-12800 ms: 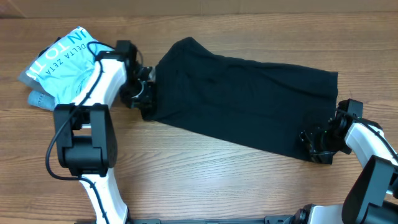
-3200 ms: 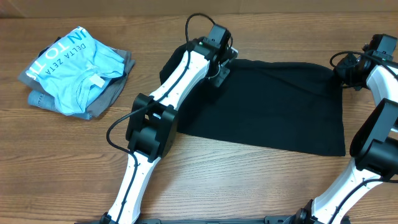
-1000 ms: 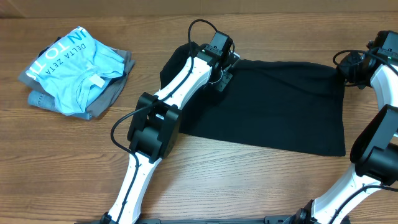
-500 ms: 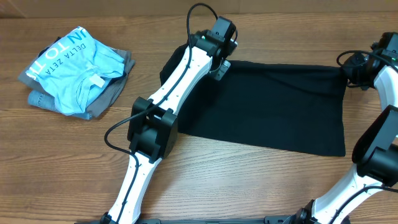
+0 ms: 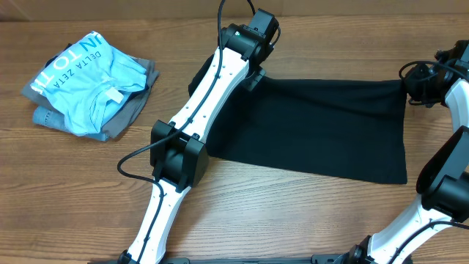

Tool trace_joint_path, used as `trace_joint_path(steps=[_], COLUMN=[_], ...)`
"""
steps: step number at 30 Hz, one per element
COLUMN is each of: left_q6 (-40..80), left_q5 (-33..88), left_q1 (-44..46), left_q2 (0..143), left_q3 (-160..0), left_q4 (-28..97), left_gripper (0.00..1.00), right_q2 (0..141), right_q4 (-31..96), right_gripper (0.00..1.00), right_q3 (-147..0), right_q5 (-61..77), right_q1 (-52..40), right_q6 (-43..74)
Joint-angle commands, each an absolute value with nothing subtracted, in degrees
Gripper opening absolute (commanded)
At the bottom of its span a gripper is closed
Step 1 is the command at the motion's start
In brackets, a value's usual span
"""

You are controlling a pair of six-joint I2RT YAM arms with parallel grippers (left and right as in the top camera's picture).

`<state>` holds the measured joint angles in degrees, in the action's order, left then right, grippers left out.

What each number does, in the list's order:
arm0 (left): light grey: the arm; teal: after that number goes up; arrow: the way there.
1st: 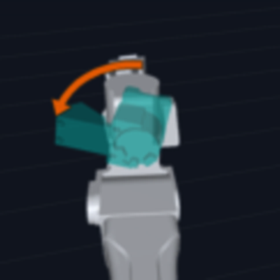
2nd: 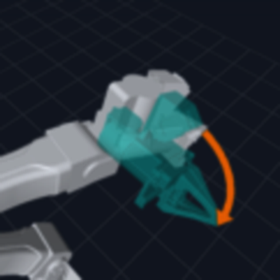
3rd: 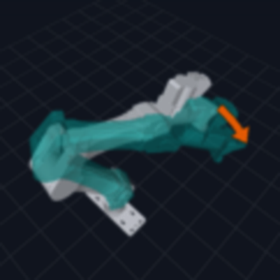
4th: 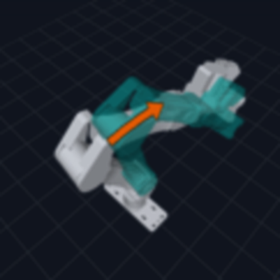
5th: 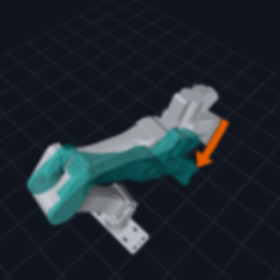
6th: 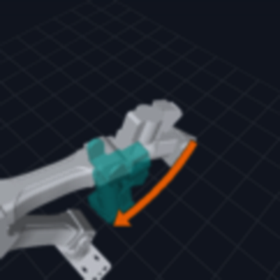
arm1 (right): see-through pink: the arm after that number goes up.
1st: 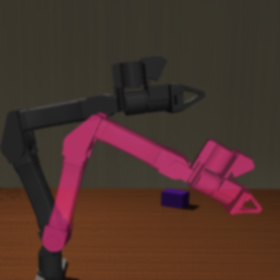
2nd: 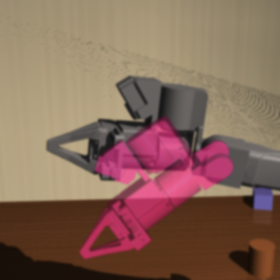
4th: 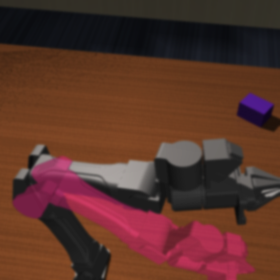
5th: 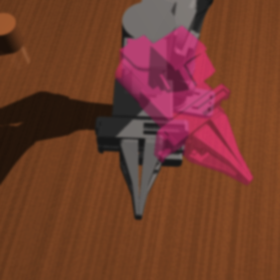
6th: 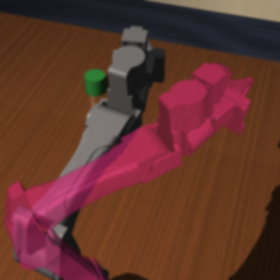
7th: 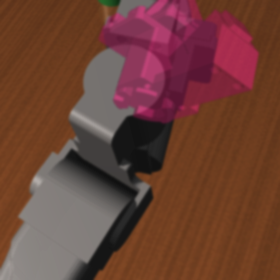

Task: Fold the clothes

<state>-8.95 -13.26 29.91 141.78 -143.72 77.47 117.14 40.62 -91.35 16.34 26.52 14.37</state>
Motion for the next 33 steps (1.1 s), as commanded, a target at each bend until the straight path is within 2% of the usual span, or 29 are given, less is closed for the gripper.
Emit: trace_joint_path(steps=[1,6,21,23,24,31,33], left_q6=[-10.17,-10.33,-10.28,-10.28,-10.28,-10.26,-10.09], left_q5=[-15.0,-12.84,-2.46,-2.46,-2.33,-1.39,-0.91], left_q1=[29.61,29.54,29.5,29.47,29.47,29.5,29.5], left_q2=[140.77,140.77,141.34,141.34,141.34,141.34,141.34], left_q3=[-145.29,-145.29,-145.05,-144.86,-144.84,-144.84,-144.84], left_q4=[80.4,81.67,73.84,73.19,73.03,72.42,72.42], left_gripper=[0.04,0.04,0.06,0.06,0.06,0.06,0.06], right_q2=[113.69,113.56,119.07,119.79,119.79,120.05,121.34], right_q4=[41.93,40.82,37.1,36.47,35.99,30.41,27.33], right_gripper=[0.08,0.04,0.05,0.28,0.29,0.55,0.55], right_q3=[-92.88,-92.88,-92.86,-92.86,-92.86,-92.84,-92.84], right_q5=[16.01,18.57,11.81,11.51,11.62,11.53,11.53], right_q1=[26.76,26.76,26.65,26.65,26.65,25.98,25.47], right_q6=[13.82,11.46,12.16,12.12,12.14,12.14,12.16])
